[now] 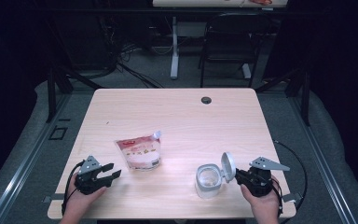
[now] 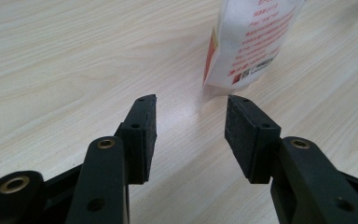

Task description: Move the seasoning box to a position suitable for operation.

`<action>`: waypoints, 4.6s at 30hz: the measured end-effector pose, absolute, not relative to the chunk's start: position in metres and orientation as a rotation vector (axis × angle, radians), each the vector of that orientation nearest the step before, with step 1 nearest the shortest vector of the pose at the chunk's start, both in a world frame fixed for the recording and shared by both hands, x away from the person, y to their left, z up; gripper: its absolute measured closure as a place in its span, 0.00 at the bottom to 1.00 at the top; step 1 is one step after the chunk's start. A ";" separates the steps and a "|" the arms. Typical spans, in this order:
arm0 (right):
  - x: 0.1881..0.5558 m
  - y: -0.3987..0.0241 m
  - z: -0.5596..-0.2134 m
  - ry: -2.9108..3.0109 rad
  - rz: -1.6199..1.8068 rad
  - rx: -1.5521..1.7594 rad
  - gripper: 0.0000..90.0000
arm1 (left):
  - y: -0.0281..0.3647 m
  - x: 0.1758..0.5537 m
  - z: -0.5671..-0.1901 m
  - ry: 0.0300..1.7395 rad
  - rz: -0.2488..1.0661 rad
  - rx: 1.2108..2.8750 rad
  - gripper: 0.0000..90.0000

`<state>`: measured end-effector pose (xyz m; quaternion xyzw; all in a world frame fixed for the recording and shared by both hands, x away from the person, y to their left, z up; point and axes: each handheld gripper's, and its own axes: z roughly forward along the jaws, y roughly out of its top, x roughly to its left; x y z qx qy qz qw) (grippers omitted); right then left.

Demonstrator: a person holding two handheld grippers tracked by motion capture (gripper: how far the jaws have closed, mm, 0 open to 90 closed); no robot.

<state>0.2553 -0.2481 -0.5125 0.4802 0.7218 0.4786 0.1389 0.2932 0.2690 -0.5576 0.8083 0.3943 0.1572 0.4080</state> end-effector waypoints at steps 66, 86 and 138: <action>0.255 -0.237 -0.537 2.158 1.107 1.278 0.89 | 0.269 0.294 -0.557 0.988 0.401 2.036 0.60; 0.283 -0.242 -0.541 2.148 1.196 1.319 0.87 | 0.268 0.295 -0.558 0.988 0.397 2.043 0.60; 0.263 -0.273 -0.528 2.018 1.317 1.360 0.61 | 0.255 0.304 -0.499 0.887 0.378 1.926 0.52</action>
